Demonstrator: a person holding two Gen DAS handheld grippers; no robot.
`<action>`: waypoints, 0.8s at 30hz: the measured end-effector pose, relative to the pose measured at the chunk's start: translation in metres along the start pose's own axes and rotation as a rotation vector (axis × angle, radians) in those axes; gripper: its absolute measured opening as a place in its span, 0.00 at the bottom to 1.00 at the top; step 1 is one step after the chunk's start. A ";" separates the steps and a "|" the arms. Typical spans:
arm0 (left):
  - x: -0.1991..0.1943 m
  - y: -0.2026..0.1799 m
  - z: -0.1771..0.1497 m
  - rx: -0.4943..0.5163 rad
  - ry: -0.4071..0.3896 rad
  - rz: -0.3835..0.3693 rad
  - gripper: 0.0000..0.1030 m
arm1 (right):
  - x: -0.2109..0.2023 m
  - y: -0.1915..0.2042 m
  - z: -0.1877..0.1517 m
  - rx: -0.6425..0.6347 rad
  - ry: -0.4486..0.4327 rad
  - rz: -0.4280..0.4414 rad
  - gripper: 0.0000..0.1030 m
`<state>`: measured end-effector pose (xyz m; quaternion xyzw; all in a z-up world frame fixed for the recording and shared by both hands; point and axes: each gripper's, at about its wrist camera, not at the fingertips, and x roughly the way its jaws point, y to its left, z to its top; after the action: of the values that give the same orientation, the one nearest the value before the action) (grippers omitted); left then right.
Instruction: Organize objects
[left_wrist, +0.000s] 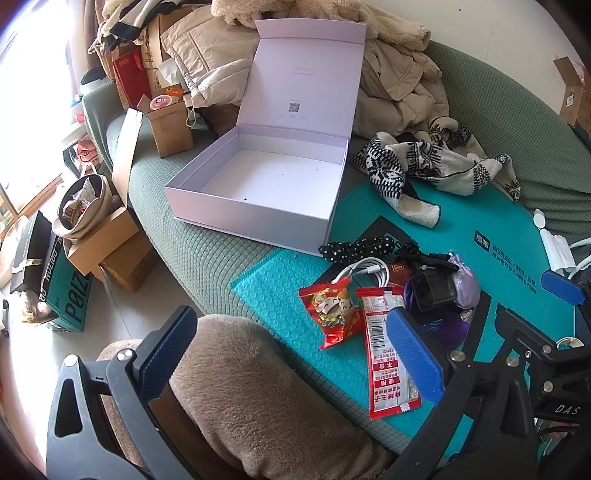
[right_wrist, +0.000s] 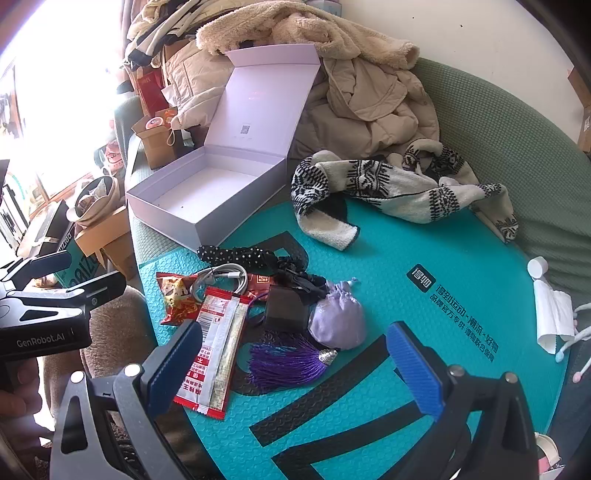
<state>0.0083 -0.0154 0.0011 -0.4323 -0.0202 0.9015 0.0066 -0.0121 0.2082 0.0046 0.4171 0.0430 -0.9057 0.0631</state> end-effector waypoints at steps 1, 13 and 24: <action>0.000 0.000 0.000 0.000 0.000 0.000 0.99 | 0.000 0.000 0.000 0.000 -0.001 0.000 0.97; 0.000 0.000 -0.001 -0.001 -0.001 0.000 0.99 | 0.000 0.001 0.000 0.000 0.001 0.001 0.97; 0.000 0.001 0.000 0.000 -0.001 -0.001 0.99 | -0.002 0.002 -0.002 -0.005 -0.001 0.009 0.97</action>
<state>0.0082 -0.0164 0.0016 -0.4319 -0.0205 0.9017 0.0070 -0.0093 0.2070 0.0048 0.4167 0.0435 -0.9054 0.0685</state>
